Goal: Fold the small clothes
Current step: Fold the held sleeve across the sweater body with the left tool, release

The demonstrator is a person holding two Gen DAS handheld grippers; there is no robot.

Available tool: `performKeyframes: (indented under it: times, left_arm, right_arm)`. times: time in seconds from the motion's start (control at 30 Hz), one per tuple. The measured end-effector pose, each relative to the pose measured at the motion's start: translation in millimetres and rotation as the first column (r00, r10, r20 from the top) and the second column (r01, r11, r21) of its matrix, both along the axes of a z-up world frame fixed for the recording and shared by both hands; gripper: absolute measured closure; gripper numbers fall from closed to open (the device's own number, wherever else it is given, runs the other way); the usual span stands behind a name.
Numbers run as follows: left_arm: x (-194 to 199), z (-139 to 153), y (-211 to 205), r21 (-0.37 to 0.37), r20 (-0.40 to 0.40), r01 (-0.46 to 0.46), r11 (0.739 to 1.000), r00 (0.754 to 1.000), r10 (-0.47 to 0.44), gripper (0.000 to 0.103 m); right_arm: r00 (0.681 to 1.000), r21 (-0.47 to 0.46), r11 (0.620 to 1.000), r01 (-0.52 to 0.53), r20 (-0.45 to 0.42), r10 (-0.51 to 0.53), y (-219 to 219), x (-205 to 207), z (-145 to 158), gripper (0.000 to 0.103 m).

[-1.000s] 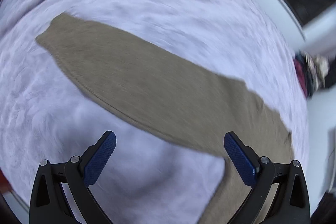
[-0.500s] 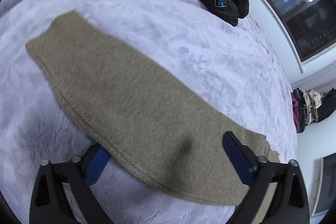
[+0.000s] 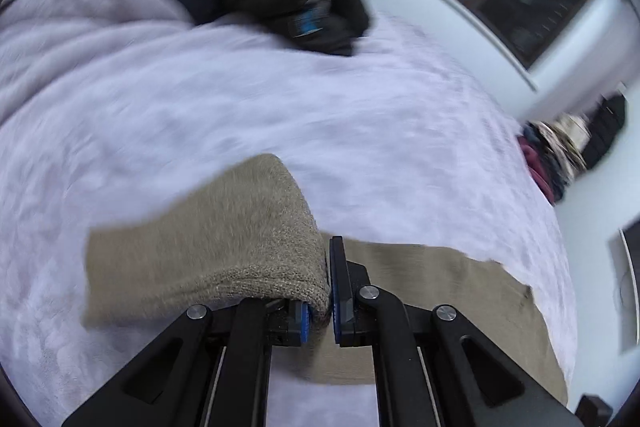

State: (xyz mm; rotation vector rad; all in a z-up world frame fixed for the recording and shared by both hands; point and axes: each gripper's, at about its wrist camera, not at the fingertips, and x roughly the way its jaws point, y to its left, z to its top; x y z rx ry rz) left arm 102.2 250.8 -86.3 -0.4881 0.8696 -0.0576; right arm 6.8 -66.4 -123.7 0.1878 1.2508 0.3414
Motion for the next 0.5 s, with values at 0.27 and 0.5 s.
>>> performKeyframes:
  times: [0.27, 0.5]
  left_arm:
    - [16.1, 45.9, -162.3, 0.058, 0.090, 0.331, 0.942, 0.938, -0.335, 0.095]
    - [16.6, -5.0, -296.9, 0.176, -0.080, 0.485, 0.857, 0.874, -0.478, 0.094]
  right_arm:
    - [0.992, 0.020, 0.992, 0.122, 0.028, -0.122, -60.5, 5.1, 13.4, 0.001]
    - [0.965, 0.027, 0.965, 0.260, 0.031, -0.261, -133.5, -2.5, 14.0, 0.001]
